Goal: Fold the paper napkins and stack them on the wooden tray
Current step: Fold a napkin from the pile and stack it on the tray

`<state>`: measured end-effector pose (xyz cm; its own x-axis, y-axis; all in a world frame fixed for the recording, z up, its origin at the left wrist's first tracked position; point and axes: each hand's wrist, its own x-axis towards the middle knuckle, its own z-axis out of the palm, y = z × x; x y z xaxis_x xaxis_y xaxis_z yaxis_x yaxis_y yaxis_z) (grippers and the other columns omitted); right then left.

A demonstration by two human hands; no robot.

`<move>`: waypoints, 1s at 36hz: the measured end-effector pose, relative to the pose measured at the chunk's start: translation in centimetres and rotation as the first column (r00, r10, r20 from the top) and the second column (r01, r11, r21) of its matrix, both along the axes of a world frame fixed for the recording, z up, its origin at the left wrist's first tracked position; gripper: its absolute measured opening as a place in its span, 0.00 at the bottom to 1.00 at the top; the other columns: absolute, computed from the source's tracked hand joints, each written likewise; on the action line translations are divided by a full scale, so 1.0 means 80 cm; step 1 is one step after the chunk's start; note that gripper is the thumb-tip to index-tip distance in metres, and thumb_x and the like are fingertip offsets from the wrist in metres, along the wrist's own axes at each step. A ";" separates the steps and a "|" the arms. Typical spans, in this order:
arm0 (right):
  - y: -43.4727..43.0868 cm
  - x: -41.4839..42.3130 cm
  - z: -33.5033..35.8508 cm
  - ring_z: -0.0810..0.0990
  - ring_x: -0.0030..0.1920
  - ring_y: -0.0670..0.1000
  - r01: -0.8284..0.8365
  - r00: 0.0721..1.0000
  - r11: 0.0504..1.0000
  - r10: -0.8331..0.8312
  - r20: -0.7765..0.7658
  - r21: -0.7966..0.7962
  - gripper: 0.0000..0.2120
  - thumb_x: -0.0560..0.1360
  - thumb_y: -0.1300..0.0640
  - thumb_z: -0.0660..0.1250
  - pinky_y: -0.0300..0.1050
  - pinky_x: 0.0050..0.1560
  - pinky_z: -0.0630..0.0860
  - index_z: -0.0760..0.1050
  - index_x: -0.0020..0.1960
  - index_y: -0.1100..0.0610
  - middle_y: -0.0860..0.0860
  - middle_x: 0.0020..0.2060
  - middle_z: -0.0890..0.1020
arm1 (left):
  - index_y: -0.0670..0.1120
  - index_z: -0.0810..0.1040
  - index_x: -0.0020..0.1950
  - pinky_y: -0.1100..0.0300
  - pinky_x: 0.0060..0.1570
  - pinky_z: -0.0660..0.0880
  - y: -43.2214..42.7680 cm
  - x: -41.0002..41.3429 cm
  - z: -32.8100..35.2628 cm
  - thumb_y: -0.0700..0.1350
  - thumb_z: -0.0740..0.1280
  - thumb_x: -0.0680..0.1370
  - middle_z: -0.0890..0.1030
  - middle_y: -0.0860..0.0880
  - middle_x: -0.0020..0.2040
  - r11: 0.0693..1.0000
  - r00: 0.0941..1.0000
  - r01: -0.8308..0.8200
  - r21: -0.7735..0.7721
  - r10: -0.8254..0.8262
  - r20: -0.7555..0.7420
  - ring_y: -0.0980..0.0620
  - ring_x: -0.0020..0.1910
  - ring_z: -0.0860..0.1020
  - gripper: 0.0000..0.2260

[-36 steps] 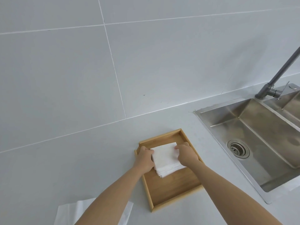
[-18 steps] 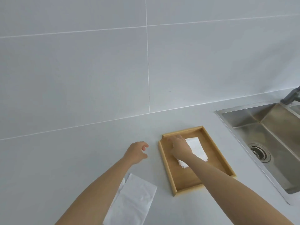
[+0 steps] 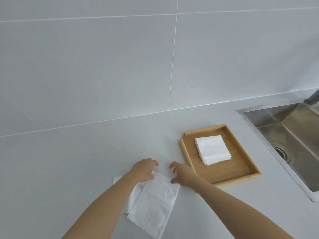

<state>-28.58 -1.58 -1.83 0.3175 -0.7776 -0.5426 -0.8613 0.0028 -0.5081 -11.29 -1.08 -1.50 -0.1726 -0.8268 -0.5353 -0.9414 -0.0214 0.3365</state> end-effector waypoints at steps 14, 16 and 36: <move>0.031 0.017 -0.020 0.72 0.49 0.53 0.037 0.991 0.999 -0.038 -0.130 -0.009 0.20 0.69 0.58 0.71 0.44 0.44 0.67 0.70 0.58 0.60 0.56 0.55 0.77 | 0.43 0.76 0.56 0.55 0.55 0.70 0.002 -0.012 -0.014 0.40 0.66 0.73 0.74 0.43 0.59 0.972 0.966 0.229 -0.052 -0.221 0.132 0.44 0.59 0.72 0.12; 0.032 0.018 -0.020 0.73 0.52 0.54 0.042 0.990 0.999 -0.043 -0.134 -0.011 0.18 0.70 0.58 0.71 0.43 0.45 0.67 0.72 0.58 0.60 0.55 0.52 0.76 | 0.43 0.77 0.55 0.56 0.53 0.68 0.002 -0.012 -0.014 0.40 0.66 0.73 0.74 0.43 0.59 0.969 0.966 0.234 -0.072 -0.224 0.132 0.44 0.59 0.72 0.11; 0.023 0.012 0.032 0.71 0.42 0.51 0.110 0.993 0.977 -0.114 -0.015 -0.183 0.03 0.73 0.63 0.61 0.41 0.40 0.68 0.70 0.43 0.57 0.52 0.41 0.73 | 0.46 0.73 0.39 0.63 0.31 0.62 -0.009 0.013 0.040 0.39 0.63 0.73 0.71 0.51 0.33 0.989 0.974 0.125 -0.083 -0.138 -0.181 0.48 0.38 0.70 0.04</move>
